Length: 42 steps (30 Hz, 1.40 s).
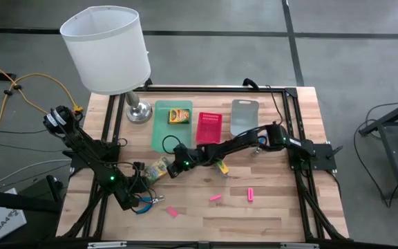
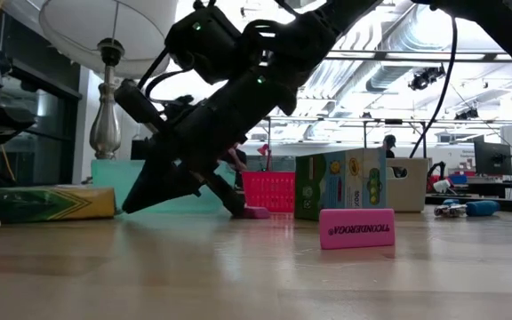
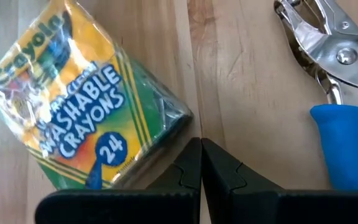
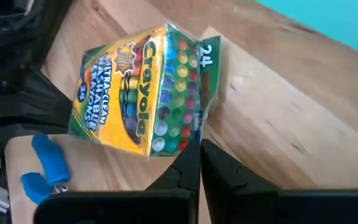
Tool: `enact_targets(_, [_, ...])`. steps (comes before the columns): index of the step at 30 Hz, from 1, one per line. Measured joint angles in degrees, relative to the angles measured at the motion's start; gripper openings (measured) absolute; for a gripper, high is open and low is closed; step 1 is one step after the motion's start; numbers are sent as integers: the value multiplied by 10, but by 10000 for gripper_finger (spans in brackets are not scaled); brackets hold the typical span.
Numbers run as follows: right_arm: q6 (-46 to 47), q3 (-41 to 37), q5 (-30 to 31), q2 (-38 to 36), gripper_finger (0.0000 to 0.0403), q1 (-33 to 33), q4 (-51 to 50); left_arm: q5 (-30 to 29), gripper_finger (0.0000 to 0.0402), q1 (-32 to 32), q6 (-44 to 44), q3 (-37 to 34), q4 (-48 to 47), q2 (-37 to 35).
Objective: Pick & Place School Supplies
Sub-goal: Put the yellow crayon box into the green bin
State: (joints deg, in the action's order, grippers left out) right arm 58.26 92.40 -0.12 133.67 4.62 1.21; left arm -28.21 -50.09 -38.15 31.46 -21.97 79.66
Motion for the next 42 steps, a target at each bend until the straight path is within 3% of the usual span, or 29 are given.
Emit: enact_targets(42, [-93, 3, -9, -91, 3, 2, -12, -3, 1, 0, 5, 0, 46, 0])
